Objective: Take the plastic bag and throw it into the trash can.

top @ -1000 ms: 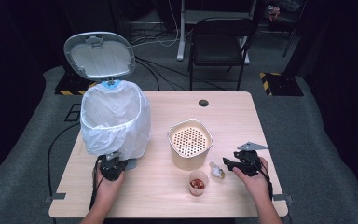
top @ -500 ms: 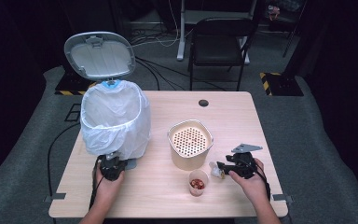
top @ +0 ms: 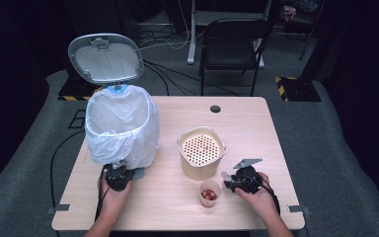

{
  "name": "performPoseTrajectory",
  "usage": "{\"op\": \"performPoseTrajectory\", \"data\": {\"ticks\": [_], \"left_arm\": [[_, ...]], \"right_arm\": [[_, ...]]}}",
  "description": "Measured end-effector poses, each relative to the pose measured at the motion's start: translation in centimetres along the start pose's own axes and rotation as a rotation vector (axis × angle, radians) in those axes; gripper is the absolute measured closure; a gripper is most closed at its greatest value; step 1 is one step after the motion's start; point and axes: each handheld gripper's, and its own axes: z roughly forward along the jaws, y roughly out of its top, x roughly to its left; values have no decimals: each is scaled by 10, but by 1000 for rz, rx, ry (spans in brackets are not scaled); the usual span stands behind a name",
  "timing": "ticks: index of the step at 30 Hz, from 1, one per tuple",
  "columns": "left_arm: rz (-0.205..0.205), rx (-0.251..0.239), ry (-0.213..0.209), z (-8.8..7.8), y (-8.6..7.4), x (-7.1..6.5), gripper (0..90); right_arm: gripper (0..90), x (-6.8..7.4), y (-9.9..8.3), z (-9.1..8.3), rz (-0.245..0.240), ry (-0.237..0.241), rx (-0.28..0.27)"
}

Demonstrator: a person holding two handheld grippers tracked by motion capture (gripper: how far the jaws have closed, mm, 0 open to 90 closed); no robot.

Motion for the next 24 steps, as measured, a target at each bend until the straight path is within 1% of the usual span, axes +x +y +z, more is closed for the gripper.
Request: {"op": "performPoseTrajectory", "data": {"ticks": [2, 3, 4, 5, 6, 7, 8, 9, 10, 11, 12, 13, 14, 15, 16, 17, 18, 19, 20, 21, 23, 24], "left_arm": [[4, -3, 0, 0, 0, 0, 900], [-5, -11, -12, 1, 0, -1, 900], [-57, -54, -13, 3, 0, -4, 900], [-2, -2, -8, 0, 0, 0, 900], [-2, -2, -8, 0, 0, 0, 900], [-119, -100, -15, 6, -1, -9, 900], [-119, -100, -15, 6, -1, -9, 900], [-88, -83, -19, 5, -1, -7, 900], [-21, -35, -25, 2, -1, -2, 900], [-2, -17, -14, 0, -1, -1, 900], [-5, -18, -5, 0, -1, 0, 900], [-106, -98, -12, 5, -2, -7, 900], [-106, -98, -12, 5, -2, -7, 900], [-67, -69, -21, 3, -2, -4, 900], [-67, -69, -21, 3, -2, -4, 900], [-13, -35, -30, 1, -2, 1, 900], [-13, -35, -30, 1, -2, 1, 900], [-65, -64, -29, 3, -2, -2, 900], [-54, -53, -32, 2, -2, -1, 900], [-15, -30, -25, 1, -2, 1, 900], [-13, -34, -24, 1, -2, 1, 900], [-13, -34, -24, 1, -2, 1, 900]], "right_arm": [[613, 0, 1, 0, -1, 2, 7], [618, 0, 1, 0, -2, 7, 11], [619, 0, 2, 0, -4, 7, 12], [620, 0, 2, 0, 1, 7, 13], [620, 0, 2, 0, 1, 7, 13], [621, -1, 3, -2, 7, 12, 16], [621, -1, 3, -2, 7, 12, 16], [621, -1, 4, -3, 10, 13, 14], [622, -2, 5, -6, 14, 10, 9], [623, -2, 5, -8, 19, 8, 10], [623, -3, 6, -10, 13, 3, 6], [623, -3, 6, -12, 18, 3, 13], [623, -3, 6, -12, 18, 3, 13], [624, -4, 8, -15, 13, -10, 18], [624, -4, 8, -15, 13, -10, 18], [624, -6, 10, -19, 12, -9, 18], [624, -5, 11, -22, 19, -11, 17], [624, -6, 13, -26, 10, -20, 12], [624, -7, 14, -29, 10, -18, 11], [623, -6, 15, -32, 20, -20, 6], [624, -9, 20, -44, 12, -17, 0], [624, -9, 20, -44, 12, -17, 0]]}}
